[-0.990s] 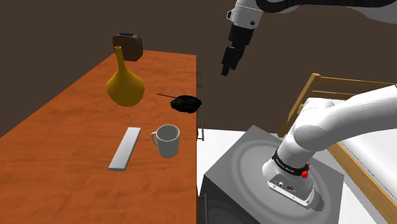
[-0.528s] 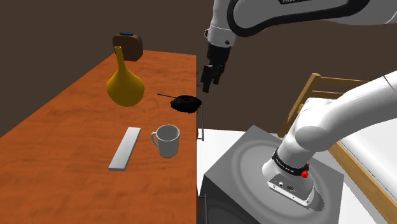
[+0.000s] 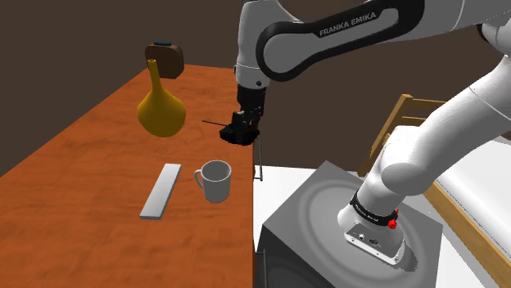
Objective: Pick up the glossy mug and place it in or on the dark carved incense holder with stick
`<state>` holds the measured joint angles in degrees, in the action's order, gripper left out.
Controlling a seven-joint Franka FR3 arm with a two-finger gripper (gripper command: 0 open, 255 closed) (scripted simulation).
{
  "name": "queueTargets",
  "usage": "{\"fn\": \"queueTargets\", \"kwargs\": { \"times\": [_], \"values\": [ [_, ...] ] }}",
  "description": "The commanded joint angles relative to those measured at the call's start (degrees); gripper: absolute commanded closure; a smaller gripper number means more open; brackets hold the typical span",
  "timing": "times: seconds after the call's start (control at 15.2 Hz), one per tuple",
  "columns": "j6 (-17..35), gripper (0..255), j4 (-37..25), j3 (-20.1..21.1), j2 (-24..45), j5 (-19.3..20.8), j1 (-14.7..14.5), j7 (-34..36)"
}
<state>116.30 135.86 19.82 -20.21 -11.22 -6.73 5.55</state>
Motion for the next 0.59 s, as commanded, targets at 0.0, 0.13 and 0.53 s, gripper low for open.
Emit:
{"fn": "queueTargets", "kwargs": {
  "times": [0.0, 0.13, 0.53],
  "values": [
    [2.3, 0, -1.6, 2.0, 4.4, 0.4, -0.4, 2.0],
    [4.3, 0, -3.1, 3.6, 8.4, 1.2, -0.8, 3.9],
    [8.7, 0, -5.2, 6.1, 16.1, 3.4, -1.7, 7.5]
  ]
}}
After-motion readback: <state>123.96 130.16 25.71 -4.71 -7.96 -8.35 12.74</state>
